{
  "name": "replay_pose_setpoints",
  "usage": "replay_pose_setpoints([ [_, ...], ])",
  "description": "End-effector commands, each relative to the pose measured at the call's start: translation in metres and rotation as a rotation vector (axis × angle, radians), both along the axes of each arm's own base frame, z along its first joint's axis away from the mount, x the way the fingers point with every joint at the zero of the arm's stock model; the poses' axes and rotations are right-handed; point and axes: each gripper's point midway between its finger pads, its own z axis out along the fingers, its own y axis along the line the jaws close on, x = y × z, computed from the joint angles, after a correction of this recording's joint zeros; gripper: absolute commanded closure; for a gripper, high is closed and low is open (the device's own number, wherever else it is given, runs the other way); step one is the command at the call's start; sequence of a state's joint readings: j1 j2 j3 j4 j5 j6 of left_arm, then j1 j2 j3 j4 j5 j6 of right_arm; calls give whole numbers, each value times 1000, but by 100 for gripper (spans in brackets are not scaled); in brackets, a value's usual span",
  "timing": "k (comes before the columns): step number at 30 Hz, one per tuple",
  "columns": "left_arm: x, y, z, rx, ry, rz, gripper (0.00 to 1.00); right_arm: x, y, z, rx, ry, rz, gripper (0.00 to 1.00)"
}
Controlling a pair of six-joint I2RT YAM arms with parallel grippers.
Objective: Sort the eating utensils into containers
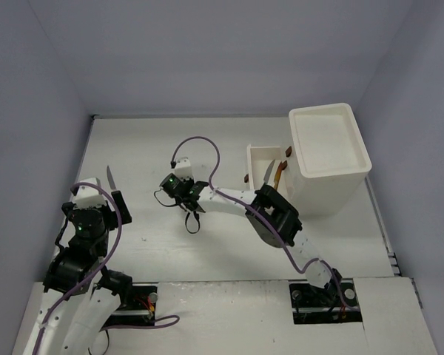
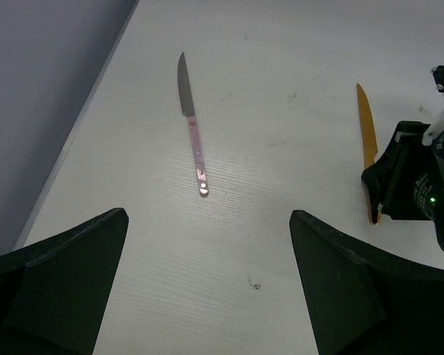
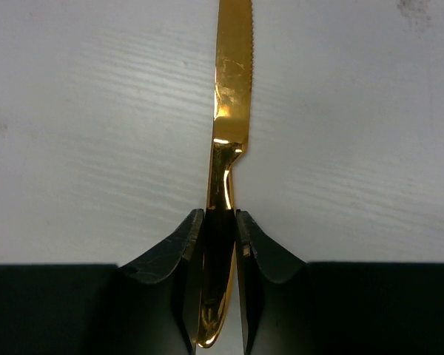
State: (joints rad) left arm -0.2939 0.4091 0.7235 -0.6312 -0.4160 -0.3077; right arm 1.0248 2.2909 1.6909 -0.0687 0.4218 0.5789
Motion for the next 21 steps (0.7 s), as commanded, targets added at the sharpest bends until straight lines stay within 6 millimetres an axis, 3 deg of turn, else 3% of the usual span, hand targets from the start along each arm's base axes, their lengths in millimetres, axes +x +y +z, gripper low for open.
replay_pose_setpoints([
  [1, 7, 0, 13, -14, -49, 14, 11, -48, -31, 6, -38, 124, 106, 86],
  [7, 7, 0, 13, -15, -50, 13, 11, -103, -80, 5, -85, 243, 189, 82],
  [12, 8, 0, 12, -13, -44, 10, 11, -116, -97, 4, -109, 264, 186, 70],
  [21, 7, 0, 11, -16, -45, 13, 11, -109, -80, -10, -129, 279, 209, 64],
])
